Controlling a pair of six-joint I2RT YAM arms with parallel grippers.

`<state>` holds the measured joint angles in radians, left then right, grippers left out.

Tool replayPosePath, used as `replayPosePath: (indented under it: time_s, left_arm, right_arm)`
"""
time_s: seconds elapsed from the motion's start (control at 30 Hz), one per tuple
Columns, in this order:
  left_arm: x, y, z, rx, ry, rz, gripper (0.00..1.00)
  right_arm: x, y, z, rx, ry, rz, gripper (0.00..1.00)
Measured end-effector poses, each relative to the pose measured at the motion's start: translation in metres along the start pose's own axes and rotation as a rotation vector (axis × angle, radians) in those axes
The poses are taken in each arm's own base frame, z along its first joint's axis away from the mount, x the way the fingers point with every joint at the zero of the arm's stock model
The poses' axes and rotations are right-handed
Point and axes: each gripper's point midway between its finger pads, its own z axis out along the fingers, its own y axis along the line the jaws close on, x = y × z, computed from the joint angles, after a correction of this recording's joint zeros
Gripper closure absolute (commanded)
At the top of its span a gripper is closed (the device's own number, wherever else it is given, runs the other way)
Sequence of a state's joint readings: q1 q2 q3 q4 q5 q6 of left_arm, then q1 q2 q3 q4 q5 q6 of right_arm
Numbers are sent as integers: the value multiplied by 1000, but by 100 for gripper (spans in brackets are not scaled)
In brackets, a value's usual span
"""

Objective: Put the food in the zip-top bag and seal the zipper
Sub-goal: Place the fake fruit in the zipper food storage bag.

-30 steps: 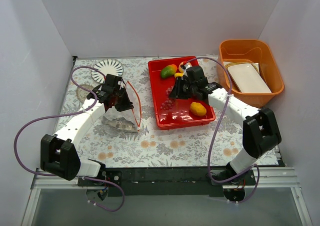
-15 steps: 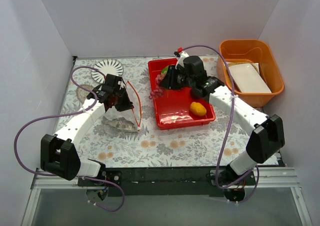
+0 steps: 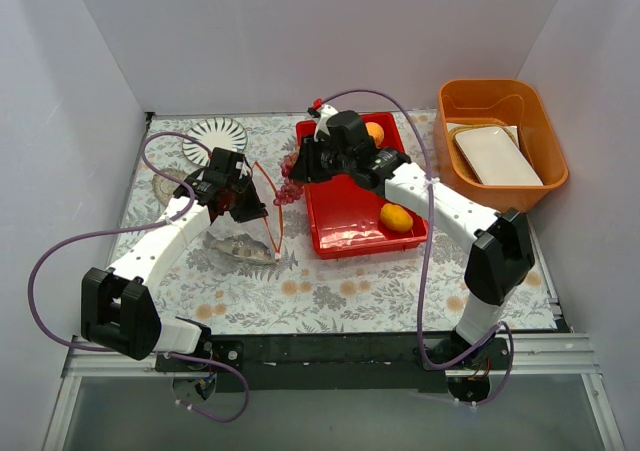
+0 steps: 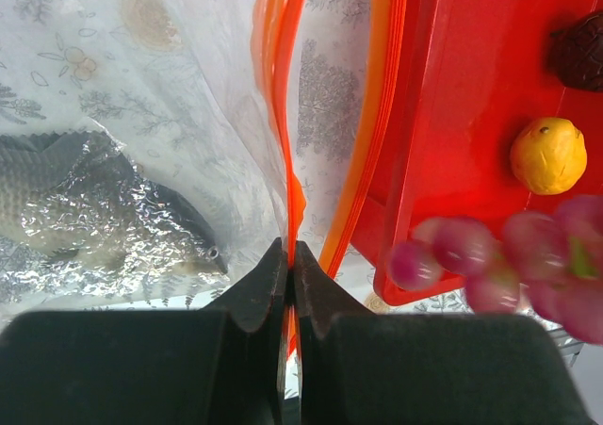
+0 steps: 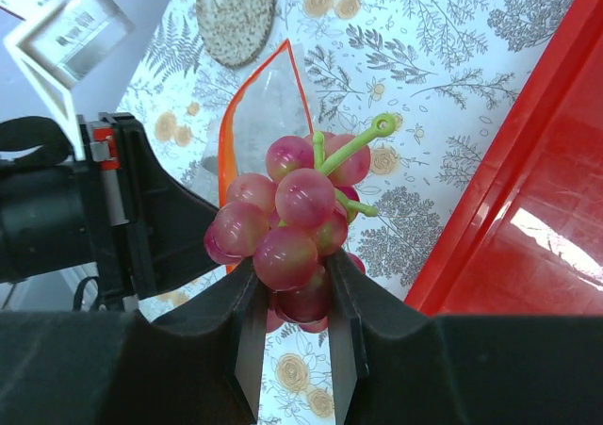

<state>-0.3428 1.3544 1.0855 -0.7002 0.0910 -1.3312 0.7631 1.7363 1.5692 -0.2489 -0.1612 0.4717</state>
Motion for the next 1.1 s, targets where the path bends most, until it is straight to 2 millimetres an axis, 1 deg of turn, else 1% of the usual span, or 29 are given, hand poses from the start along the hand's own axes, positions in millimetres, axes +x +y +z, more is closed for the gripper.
replayPosePath:
  time_s: [0.1, 0.27, 0.53, 0.67, 0.77, 0.87, 1.0, 1.1]
  left_arm:
    - [0, -1, 0, 3, 1, 0, 100]
    - [0, -1, 0, 3, 2, 0, 100]
    - [0, -1, 0, 5, 2, -4, 100]
    - [0, -1, 0, 4, 1, -5, 100]
    - [0, -2, -1, 6, -2, -9, 100]
    - [0, -2, -1, 6, -1, -10, 100]
    - [0, -2, -1, 6, -1, -11, 100]
    - [0, -2, -1, 7, -1, -15, 100]
  right_arm:
    - [10, -2, 10, 16, 30, -10, 97]
    - [22, -3, 17, 30, 65, -23, 97]
    - [20, 0, 27, 20, 71, -38, 96]
    - [29, -3, 36, 22, 100, -34, 96]
    - [36, -6, 38, 31, 121, -36, 96]
    - [37, -5, 38, 29, 125, -46, 96]
    - [40, -1, 38, 23, 135, -67, 96]
    - [42, 8, 40, 10, 145, -95, 96]
